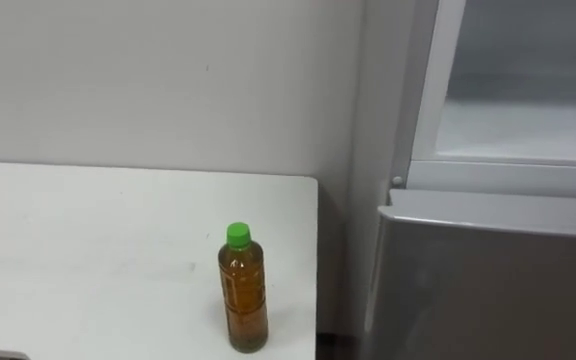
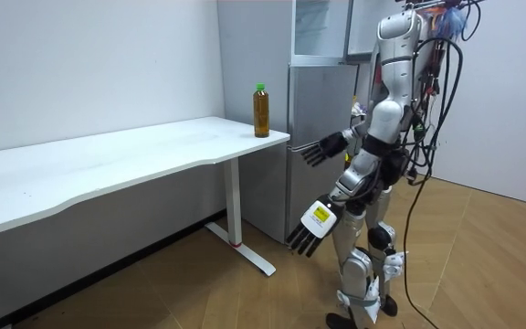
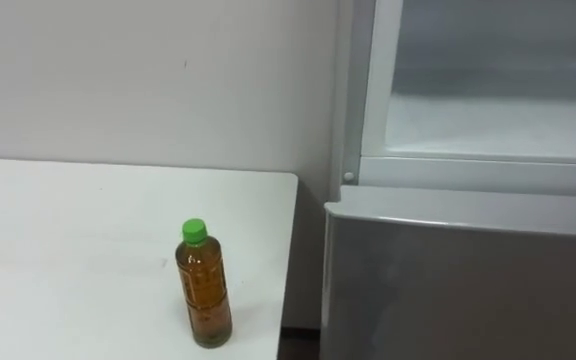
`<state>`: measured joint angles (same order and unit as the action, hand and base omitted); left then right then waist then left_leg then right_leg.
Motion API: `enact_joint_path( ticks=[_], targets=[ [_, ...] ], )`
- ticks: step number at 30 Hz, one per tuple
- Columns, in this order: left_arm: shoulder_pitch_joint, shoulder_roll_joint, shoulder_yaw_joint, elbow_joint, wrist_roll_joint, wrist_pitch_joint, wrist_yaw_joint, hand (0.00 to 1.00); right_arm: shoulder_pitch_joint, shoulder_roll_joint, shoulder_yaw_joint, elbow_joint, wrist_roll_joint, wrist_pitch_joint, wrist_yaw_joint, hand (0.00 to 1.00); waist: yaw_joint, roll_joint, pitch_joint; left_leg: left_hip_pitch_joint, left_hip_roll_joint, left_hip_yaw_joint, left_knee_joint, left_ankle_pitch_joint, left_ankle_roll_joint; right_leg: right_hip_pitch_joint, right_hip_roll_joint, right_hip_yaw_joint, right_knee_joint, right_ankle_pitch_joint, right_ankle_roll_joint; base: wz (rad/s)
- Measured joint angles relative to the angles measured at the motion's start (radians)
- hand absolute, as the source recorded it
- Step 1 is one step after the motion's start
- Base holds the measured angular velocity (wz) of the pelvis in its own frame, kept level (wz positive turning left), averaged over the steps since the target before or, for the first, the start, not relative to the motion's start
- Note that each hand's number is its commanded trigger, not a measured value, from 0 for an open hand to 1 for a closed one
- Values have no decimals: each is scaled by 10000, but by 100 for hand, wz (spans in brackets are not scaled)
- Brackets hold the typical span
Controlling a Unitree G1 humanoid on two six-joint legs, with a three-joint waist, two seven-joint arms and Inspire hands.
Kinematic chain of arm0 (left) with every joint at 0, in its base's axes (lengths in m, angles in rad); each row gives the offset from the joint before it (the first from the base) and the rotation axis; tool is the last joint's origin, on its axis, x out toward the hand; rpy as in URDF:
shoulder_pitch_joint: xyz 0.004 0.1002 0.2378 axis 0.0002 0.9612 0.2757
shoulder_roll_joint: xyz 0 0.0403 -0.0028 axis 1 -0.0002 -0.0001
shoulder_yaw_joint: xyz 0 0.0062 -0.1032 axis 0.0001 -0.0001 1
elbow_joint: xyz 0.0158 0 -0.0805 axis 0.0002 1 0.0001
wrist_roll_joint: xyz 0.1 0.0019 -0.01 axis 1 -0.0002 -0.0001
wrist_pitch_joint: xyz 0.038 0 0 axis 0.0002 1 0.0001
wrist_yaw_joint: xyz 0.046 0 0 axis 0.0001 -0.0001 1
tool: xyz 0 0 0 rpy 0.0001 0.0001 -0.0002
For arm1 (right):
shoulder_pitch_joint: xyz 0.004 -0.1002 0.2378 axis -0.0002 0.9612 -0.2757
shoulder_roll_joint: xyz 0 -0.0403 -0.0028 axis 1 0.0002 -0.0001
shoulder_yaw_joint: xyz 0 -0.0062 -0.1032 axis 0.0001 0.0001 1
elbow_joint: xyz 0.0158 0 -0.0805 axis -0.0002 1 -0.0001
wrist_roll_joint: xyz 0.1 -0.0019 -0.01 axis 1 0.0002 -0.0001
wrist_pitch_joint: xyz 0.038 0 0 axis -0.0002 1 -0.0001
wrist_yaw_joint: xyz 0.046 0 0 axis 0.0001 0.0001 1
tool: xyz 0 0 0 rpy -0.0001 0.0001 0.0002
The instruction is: Put the bottle in the upper fridge
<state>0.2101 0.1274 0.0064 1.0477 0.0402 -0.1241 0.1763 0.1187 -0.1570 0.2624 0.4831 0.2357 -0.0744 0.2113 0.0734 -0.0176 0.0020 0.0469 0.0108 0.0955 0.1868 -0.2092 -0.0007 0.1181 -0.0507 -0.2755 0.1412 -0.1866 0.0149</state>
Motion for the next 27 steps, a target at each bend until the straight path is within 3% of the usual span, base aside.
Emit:
enact_joint_path(
  ticks=[3,17,21,27],
  targets=[
    [-4,17,-9,44,20,6,7,0,-7,-6,-1,-925,11,-165,80,0,33,0,9,52,5,26,4,0,0,-11,-3,8,-3,0,1,0],
    [27,38,1,88,364,174,-156,0,-31,54,35,-3097,-62,-93,61,0,375,66,30,4,46,236,-17,-2,3,-165,21,304,123,12,-4,-5],
    [4,74,-9,372,407,186,-137,0,-441,55,270,-3325,-61,-97,-71,0,450,45,27,26,62,235,-14,-2,2,-153,35,296,122,12,-5,0],
    [137,89,-16,545,573,680,-133,0,-549,44,338,-3854,-43,-61,1,0,538,-17,56,67,70,247,-10,-2,2,-147,35,290,122,12,-5,0]
  ],
)
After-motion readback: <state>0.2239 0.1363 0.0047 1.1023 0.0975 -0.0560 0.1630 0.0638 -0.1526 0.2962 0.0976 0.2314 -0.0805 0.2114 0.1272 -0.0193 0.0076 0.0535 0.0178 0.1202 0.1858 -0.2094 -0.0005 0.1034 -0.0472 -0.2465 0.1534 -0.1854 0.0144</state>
